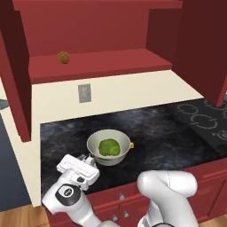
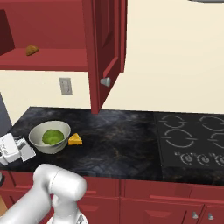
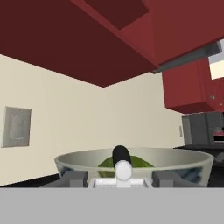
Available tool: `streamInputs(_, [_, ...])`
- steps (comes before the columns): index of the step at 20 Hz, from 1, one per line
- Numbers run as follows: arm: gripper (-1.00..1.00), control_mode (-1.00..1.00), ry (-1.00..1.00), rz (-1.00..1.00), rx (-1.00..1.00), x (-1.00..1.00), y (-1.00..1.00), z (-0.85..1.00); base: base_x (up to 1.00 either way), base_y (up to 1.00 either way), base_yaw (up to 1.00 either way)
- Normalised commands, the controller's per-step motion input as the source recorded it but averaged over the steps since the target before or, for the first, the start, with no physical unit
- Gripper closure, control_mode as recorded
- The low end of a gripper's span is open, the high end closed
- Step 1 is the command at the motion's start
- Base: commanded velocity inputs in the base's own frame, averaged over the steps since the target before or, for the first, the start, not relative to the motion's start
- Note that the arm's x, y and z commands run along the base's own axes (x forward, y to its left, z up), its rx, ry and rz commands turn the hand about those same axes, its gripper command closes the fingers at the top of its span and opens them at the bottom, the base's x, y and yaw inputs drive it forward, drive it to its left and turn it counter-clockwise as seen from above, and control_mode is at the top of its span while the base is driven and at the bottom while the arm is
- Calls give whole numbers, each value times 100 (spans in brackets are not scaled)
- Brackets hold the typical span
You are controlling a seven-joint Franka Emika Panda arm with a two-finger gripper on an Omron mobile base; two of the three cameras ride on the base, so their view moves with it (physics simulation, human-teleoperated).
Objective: Pick the cheese from the fridge and the cheese grater from the cabinet and place them next to the salad bowl.
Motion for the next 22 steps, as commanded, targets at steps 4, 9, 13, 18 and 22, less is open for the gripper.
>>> streamInputs(4, [100,-100,4,-1,0,29,-6,-5,0,0,0])
streamInputs(9, [100,-100,-5,0,5,-4,14,-33,0,0,0])
streamInputs(13, [-100,-100,-4,0,3,0,1,-8,0,0,0])
streamInputs(18, [-100,-100,-1,0,0,0,1,0,0,0,0])
streamInputs(22, [-100,-100,3,0,0,0,2,0,0,0,0])
